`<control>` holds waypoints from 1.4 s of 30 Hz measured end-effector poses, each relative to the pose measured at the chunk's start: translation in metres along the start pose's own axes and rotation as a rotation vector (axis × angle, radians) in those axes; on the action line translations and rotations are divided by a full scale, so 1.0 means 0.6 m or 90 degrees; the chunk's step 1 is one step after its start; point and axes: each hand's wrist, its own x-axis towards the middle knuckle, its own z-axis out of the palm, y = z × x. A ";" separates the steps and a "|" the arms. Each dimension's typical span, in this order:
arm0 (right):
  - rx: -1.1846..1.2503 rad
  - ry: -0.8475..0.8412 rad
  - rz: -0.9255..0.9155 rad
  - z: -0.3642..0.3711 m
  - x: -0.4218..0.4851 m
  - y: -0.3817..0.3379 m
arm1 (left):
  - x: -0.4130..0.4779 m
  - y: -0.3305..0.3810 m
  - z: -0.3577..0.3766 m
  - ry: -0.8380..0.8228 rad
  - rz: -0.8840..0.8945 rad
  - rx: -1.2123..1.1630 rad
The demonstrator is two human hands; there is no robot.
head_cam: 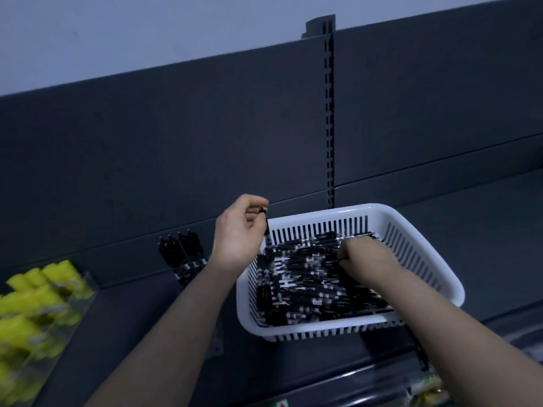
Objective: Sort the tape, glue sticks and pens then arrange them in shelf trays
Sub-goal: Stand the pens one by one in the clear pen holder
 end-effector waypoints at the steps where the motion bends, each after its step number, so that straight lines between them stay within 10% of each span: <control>1: 0.036 0.018 -0.004 -0.008 -0.004 -0.003 | 0.000 -0.003 -0.012 0.021 -0.007 -0.012; 12: 0.346 0.311 -0.223 -0.120 -0.025 -0.205 | -0.003 -0.061 -0.168 0.142 0.042 0.057; 35: 0.388 0.263 -0.202 -0.031 0.019 -0.332 | -0.009 -0.185 -0.188 -0.029 0.084 0.333; 42: 0.391 0.257 -0.241 -0.018 0.044 -0.377 | -0.019 -0.199 -0.233 0.079 0.107 0.266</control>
